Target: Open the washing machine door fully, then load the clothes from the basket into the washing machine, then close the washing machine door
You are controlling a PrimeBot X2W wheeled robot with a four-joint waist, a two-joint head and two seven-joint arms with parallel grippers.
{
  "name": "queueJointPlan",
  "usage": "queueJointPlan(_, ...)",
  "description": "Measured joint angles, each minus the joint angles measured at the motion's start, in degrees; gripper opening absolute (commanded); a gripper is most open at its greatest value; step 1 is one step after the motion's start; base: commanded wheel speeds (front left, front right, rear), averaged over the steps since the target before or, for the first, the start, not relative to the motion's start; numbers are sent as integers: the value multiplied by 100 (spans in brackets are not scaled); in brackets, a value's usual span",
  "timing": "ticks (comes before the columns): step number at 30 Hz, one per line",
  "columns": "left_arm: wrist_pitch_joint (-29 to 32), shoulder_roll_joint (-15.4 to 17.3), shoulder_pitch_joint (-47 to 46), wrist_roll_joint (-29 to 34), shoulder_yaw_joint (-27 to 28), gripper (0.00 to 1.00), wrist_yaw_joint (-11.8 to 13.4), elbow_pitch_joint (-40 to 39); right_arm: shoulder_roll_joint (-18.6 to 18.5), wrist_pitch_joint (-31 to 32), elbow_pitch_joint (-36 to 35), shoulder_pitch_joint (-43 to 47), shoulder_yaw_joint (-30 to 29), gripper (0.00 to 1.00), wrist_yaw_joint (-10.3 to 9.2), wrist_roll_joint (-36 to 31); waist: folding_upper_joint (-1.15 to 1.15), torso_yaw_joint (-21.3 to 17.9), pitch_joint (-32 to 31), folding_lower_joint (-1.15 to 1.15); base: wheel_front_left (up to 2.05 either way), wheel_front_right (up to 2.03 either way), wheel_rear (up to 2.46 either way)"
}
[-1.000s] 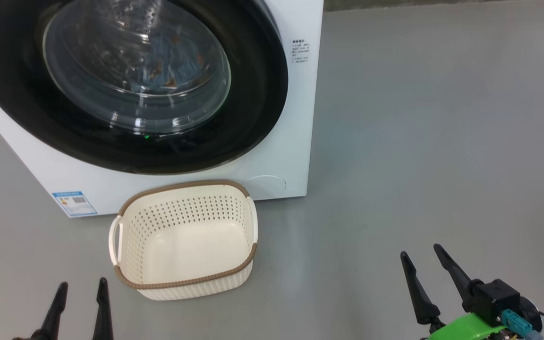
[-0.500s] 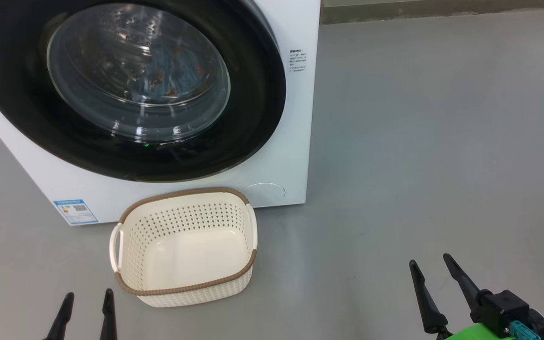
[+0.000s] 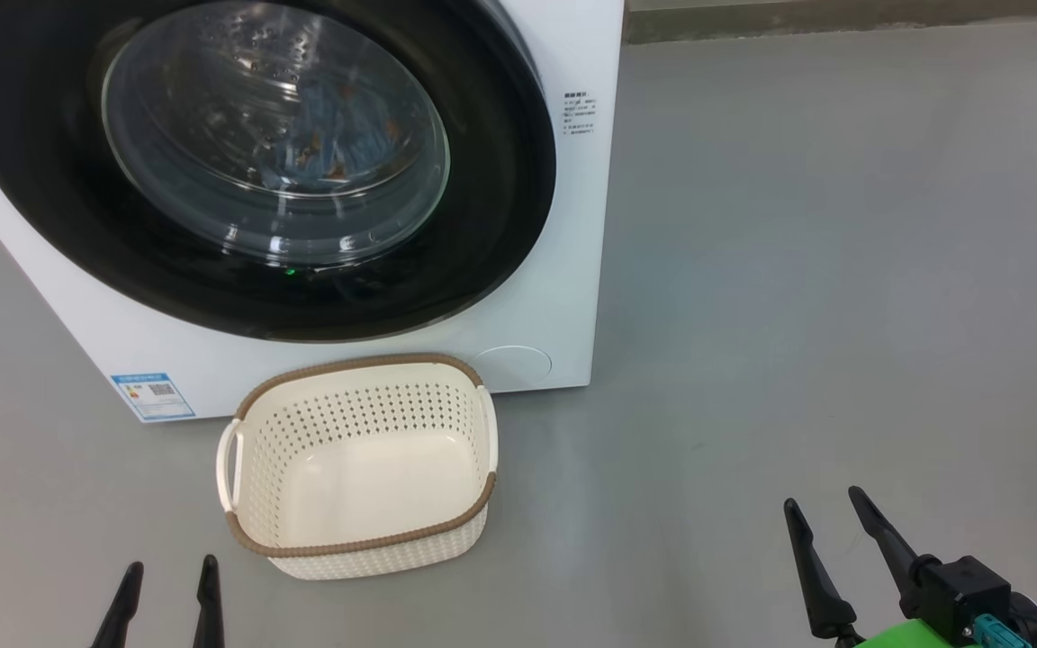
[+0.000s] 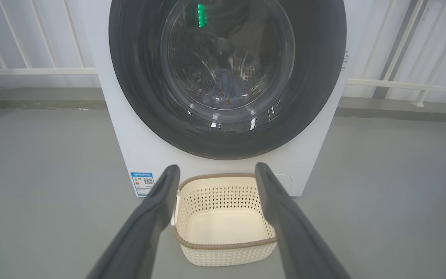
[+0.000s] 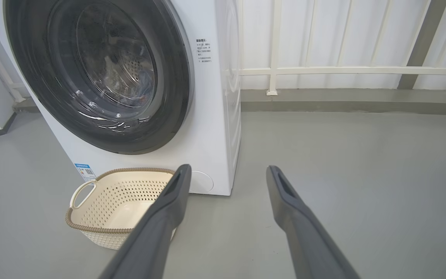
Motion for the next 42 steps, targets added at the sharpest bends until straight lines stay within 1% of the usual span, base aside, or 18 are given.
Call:
queueJointPlan(12, 0, 0, -1, -1, 5, 100, 0, 11, 13, 0, 21, -1, 11, 100, 0, 9, 0, 10, 30, 0, 0, 0, 0)
queueJointPlan(13, 3, -7, -1, -3, 1, 0, 1, 40, 13, 0, 47, 1, 12, 0, 1, 9, 0, 10, 30, 0, 0, 0, 0)
queueJointPlan(17, 15, -107, 7, -34, -44, 0, 1, 279, 25, 4, 291, 60, 22, 0, 2, 38, 0, 10, 30, 0, 0, 0, 0)
queueJointPlan(21, 94, -122, 7, -283, -47, 0, 1, 309, 26, 60, 303, 80, 22, 0, 2, 260, 0, 10, 21, 1, 0, 0, 0)
queueJointPlan(32, 307, -121, -9, -1051, -48, 0, 1, 376, 16, 236, 323, 76, 16, 0, 2, 1179, 0, 8, 23, 1, 0, 0, 0)
queueJointPlan(35, 346, -121, -34, -1270, -48, 0, 1, 394, 12, 259, 335, 71, 14, 0, 2, 1317, 0, 7, 22, 1, 0, 0, 0)
queueJointPlan(42, 465, -121, -73, -1722, -47, 0, 1, 428, 4, 366, 346, 58, 7, 0, 2, 1885, 0, 6, 19, 1, 0, 0, 0)
